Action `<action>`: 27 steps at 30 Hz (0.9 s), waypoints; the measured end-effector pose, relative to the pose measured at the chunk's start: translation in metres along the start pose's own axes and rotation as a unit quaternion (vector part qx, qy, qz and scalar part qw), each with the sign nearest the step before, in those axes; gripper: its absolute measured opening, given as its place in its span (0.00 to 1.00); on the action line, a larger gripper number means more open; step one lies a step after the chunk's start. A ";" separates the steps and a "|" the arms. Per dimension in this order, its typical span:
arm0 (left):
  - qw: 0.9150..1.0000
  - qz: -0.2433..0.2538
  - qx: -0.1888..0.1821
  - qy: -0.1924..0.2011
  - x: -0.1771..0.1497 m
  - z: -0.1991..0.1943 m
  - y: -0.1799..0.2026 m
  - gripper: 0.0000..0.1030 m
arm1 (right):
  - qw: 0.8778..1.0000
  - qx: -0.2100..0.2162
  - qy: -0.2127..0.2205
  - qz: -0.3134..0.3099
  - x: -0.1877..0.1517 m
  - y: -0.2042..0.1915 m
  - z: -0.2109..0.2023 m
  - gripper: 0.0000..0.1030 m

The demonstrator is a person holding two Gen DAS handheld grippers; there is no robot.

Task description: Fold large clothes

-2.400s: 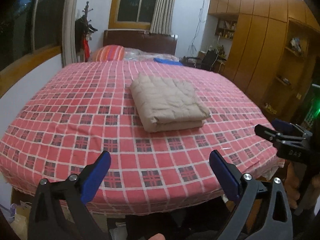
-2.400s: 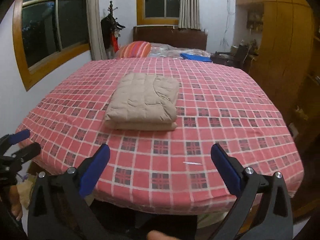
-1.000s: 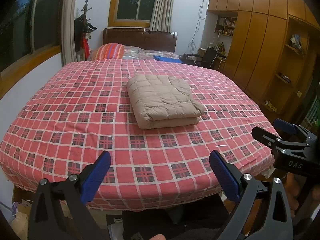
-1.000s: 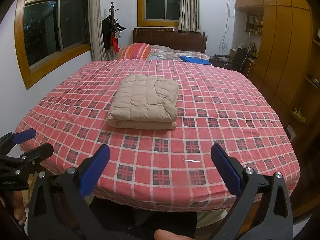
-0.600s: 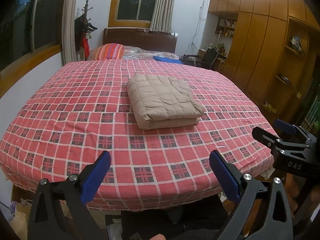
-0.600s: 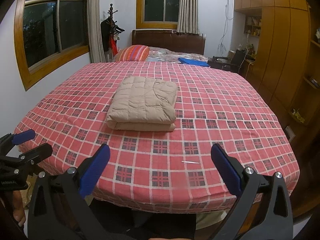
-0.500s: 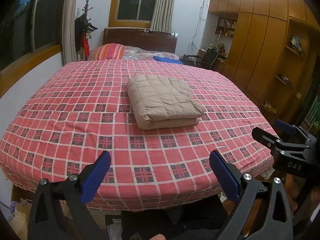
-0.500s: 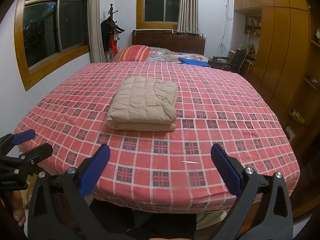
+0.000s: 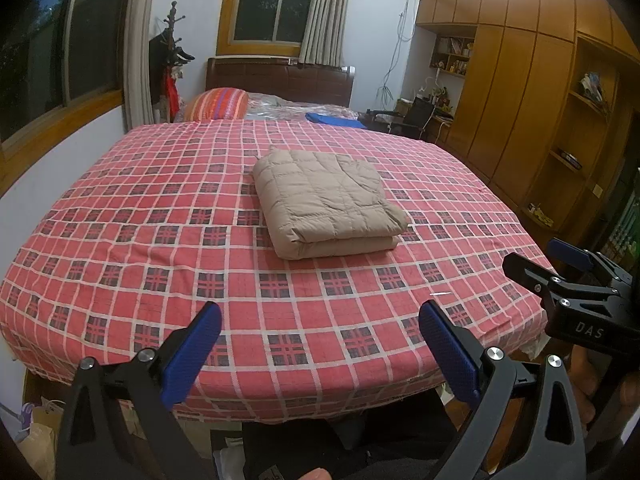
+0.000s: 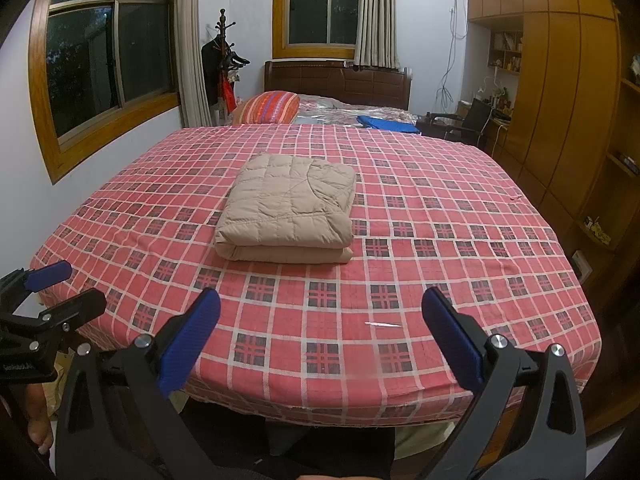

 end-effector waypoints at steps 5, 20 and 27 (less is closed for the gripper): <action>1.000 0.000 0.000 0.000 0.000 0.000 0.000 0.96 | 1.000 -0.001 0.000 0.002 0.000 0.000 0.000 0.97; 1.000 0.000 -0.001 0.001 0.000 0.000 0.001 0.96 | 1.000 0.001 -0.001 0.000 0.000 -0.002 -0.001 0.97; 1.000 0.000 0.000 0.000 0.000 0.000 0.000 0.96 | 1.000 0.000 0.000 0.000 0.000 -0.003 -0.001 0.97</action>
Point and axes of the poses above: each gripper's, at about its wrist camera, not at the fingertips, and z roughly the way its jaws point, y to its right, x to its top, the point moved 7 cm from there along z, roughly the way its jaws point, and after that the axes turned 10 degrees about -x, right-handed, at the moved point
